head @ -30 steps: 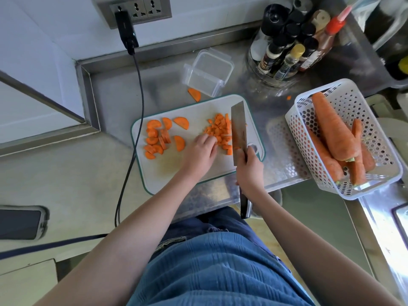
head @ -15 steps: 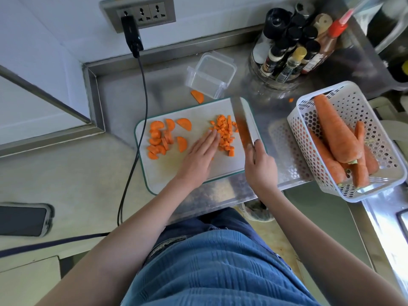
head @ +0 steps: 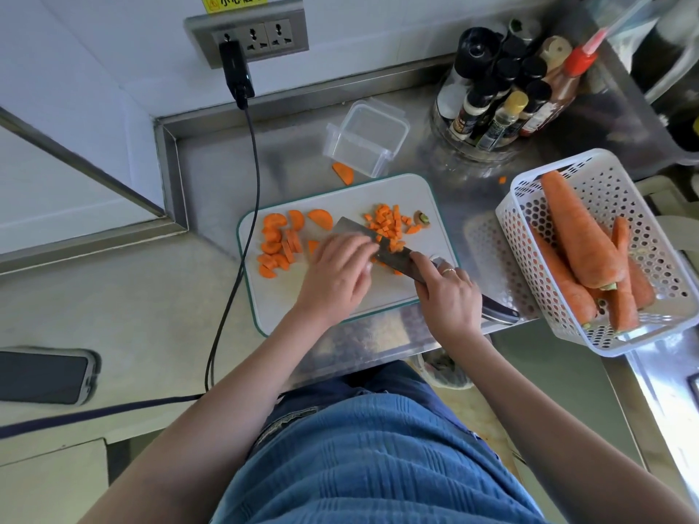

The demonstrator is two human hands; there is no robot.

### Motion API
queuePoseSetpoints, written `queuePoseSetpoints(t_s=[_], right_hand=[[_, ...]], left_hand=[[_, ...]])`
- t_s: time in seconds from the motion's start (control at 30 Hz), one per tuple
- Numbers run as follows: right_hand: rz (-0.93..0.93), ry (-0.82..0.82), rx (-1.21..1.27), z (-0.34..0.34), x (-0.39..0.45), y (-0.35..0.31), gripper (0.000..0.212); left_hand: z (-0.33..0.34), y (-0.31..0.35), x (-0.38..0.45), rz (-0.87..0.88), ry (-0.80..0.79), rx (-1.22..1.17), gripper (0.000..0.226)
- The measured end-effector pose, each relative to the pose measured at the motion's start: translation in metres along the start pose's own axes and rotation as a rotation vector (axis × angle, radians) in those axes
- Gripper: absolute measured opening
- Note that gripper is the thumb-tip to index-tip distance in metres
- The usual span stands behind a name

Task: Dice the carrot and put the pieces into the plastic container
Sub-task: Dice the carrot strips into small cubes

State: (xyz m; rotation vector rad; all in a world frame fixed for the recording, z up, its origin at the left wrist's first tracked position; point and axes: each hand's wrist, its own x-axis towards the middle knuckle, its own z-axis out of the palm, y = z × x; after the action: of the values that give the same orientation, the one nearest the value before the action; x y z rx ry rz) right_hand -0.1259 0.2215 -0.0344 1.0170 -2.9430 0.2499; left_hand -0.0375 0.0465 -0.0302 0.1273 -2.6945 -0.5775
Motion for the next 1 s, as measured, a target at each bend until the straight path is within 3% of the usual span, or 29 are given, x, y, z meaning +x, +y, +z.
queuePoseSetpoints(t_s=[0.1, 0.37, 0.47, 0.63, 0.73, 0.83, 1.0], right_hand=[[-0.023, -0.019, -0.042, 0.0, 0.0, 0.002, 0.044], [-0.043, -0.013, -0.073, -0.004, -0.007, 0.008, 0.058], [-0.019, -0.026, -0.055, -0.003, -0.008, 0.009, 0.057], [0.028, -0.108, -0.041, -0.001, -0.008, 0.015, 0.041], [0.076, -0.156, 0.026, 0.0, -0.007, 0.017, 0.029], [0.157, -0.182, 0.12, -0.002, -0.007, 0.013, 0.027], [0.212, -0.233, 0.227, -0.002, -0.002, -0.001, 0.029]], left_hand=[[0.005, 0.006, 0.008, 0.202, -0.179, -0.017, 0.024], [0.024, 0.004, 0.045, -0.064, -0.46, -0.13, 0.035], [0.024, 0.002, 0.054, -0.167, -0.38, -0.211, 0.037], [0.005, -0.005, 0.04, -0.243, 0.057, -0.186, 0.029], [0.0, -0.017, 0.018, -0.486, 0.219, -0.167, 0.031], [0.002, -0.037, -0.005, -0.614, 0.144, -0.071, 0.028], [0.011, -0.057, -0.021, -0.36, -0.194, 0.109, 0.026]])
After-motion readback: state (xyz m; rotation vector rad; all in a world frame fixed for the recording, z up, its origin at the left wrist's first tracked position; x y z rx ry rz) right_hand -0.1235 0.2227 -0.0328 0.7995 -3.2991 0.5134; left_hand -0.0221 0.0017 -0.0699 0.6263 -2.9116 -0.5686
